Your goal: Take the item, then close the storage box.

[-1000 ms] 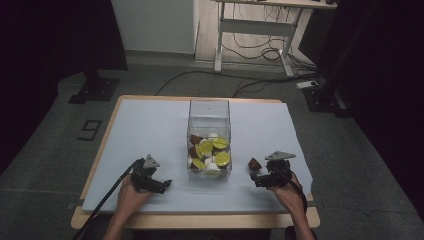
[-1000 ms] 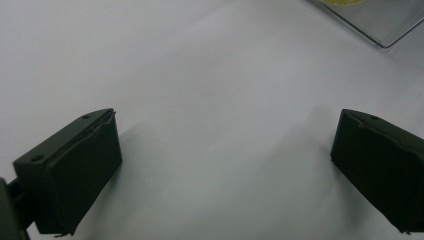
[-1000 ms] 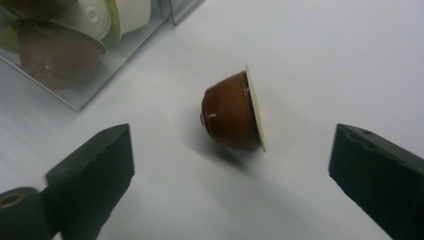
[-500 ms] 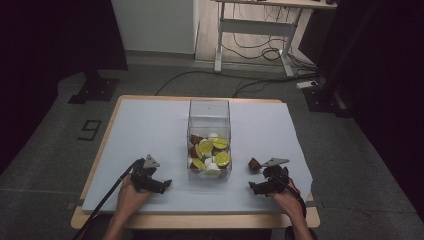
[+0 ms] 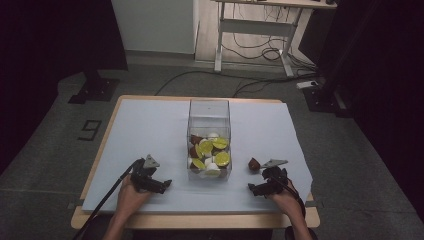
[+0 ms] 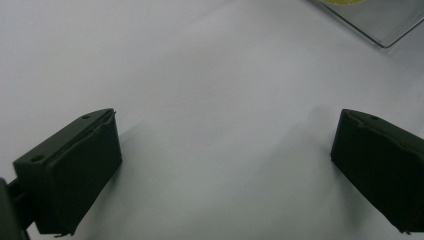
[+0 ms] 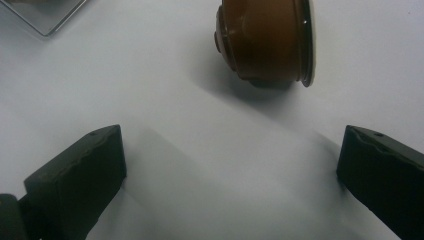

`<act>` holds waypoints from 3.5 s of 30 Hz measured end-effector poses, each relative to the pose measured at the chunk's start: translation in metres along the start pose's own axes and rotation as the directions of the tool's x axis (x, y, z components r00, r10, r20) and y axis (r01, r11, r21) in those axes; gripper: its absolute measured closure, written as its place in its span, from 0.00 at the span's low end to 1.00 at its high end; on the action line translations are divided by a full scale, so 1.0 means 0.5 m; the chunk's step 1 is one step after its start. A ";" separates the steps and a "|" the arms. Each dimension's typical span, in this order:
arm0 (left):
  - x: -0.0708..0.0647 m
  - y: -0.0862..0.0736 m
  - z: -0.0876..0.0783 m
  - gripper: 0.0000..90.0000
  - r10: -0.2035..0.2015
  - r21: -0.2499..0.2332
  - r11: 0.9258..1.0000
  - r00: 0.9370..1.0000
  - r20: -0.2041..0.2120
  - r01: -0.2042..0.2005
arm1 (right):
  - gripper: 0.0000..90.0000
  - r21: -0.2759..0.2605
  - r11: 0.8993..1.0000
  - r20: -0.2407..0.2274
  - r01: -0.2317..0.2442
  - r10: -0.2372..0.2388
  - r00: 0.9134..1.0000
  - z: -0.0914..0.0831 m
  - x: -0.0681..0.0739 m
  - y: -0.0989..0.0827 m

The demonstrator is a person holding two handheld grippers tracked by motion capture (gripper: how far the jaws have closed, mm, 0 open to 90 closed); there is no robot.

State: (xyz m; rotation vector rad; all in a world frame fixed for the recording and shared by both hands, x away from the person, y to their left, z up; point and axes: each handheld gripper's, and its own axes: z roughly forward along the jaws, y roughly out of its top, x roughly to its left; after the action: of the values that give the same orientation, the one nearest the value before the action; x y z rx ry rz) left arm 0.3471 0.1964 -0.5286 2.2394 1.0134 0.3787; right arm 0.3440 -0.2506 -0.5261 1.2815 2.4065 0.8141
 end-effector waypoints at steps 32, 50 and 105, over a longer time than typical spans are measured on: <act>-0.036 0.029 -0.038 0.00 0.022 -0.078 0.997 0.997 0.080 -0.016 | 0.06 -0.071 0.997 0.031 -0.008 0.011 0.999 -0.047 0.000 0.021; -0.085 0.075 -0.060 0.18 0.136 -0.162 0.979 0.987 0.089 -0.120 | 0.24 -0.155 0.987 -0.041 0.051 -0.058 0.997 -0.079 0.036 0.056; -0.110 0.124 -0.039 0.74 0.177 -0.217 0.964 0.978 0.107 -0.151 | 0.76 -0.200 0.972 -0.147 0.127 -0.158 0.976 -0.062 0.124 0.136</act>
State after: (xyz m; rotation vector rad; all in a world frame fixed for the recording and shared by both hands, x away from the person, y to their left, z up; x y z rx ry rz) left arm 0.3361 0.1328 -0.4732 2.1330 0.6918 0.3914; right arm 0.3389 -0.1797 -0.4598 0.9924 2.4401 1.1117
